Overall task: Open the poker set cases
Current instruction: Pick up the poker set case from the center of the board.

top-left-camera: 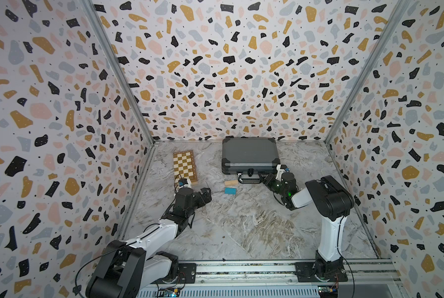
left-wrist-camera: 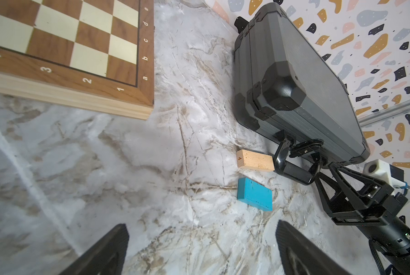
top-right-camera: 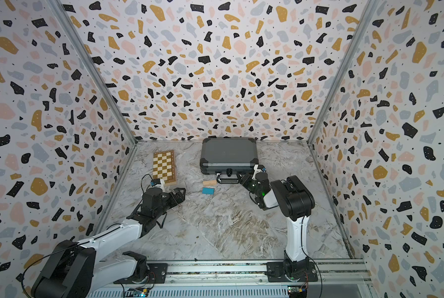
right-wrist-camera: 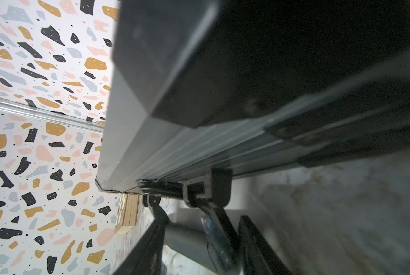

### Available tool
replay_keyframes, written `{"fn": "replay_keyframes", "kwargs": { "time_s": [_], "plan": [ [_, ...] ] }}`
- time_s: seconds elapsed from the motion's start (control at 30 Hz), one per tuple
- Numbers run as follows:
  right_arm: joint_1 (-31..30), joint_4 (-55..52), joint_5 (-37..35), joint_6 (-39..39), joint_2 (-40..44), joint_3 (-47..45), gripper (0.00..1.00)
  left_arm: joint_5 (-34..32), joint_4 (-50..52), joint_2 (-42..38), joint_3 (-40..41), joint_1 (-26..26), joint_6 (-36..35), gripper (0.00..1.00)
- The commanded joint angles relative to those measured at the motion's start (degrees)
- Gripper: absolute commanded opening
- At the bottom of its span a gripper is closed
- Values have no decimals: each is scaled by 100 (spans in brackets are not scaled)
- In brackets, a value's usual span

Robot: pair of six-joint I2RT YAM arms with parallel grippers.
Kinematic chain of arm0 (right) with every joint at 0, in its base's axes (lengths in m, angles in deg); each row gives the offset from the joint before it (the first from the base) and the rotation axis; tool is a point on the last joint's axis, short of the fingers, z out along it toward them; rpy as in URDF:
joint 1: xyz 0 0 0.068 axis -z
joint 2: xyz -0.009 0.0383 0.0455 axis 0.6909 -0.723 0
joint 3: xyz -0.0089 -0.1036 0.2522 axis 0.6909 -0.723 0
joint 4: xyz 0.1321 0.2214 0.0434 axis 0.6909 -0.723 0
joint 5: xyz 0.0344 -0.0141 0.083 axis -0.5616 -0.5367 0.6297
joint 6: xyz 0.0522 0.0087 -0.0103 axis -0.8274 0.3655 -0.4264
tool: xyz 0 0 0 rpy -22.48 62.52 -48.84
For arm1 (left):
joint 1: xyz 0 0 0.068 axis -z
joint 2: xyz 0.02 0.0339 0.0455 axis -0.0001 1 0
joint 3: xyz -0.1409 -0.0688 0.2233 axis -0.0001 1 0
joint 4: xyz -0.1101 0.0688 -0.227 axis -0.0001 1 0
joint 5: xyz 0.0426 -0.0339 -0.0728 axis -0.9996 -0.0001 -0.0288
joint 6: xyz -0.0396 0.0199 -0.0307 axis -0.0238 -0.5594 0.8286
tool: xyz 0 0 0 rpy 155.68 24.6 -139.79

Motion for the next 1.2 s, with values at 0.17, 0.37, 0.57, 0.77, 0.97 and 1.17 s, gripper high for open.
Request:
{"fn": "replay_keyframes", "kwargs": {
  "time_s": [0.17, 0.37, 0.57, 0.77, 0.97, 1.17],
  "plan": [
    [-50, -1281, 196, 1365, 597, 109, 74, -5, -249, -154, -109, -17, -98, 97],
    [171, -1544, 789, 1630, 416, 294, 77, 33, -300, -113, -111, -14, -87, 97],
    [190, -1618, 1117, 1648, 165, 610, 76, 38, -287, -124, -113, -16, -97, 97],
    [182, -1297, 1468, 1380, 28, 800, 72, 26, -290, -151, -113, -10, -109, 97],
    [120, -843, 1509, 996, 127, 700, 68, 28, -285, -155, -122, -10, -112, 97],
    [103, -997, 1192, 744, 187, 626, 61, 35, -292, -143, -122, -14, -105, 97]
  ]
}}
